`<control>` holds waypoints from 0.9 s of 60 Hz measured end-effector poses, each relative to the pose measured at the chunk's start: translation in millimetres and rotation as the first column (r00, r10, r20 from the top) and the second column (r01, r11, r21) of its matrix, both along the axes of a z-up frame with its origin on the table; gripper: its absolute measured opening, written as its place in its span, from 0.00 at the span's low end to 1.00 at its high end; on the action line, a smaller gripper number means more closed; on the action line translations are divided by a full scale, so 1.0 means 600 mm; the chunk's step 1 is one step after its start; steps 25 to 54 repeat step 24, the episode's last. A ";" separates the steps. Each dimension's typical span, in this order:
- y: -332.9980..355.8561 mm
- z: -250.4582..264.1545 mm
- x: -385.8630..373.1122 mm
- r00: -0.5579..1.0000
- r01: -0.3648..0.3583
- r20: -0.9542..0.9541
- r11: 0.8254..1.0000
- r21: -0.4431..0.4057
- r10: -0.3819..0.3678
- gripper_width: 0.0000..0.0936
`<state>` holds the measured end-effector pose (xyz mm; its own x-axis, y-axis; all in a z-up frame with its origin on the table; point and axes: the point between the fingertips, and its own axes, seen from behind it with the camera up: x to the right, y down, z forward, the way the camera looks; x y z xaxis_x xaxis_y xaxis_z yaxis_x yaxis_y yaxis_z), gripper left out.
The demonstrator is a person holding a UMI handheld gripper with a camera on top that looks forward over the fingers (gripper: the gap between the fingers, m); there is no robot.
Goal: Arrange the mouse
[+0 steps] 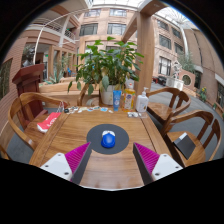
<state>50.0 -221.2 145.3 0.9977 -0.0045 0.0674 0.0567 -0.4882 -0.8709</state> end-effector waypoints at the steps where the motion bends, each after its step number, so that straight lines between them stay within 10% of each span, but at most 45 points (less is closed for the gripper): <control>1: -0.007 -0.001 0.001 1.000 0.000 0.000 1.000 0.001 0.000 0.91; 54: -0.068 0.006 0.004 1.000 -0.007 -0.001 1.000 -0.006 0.007 0.91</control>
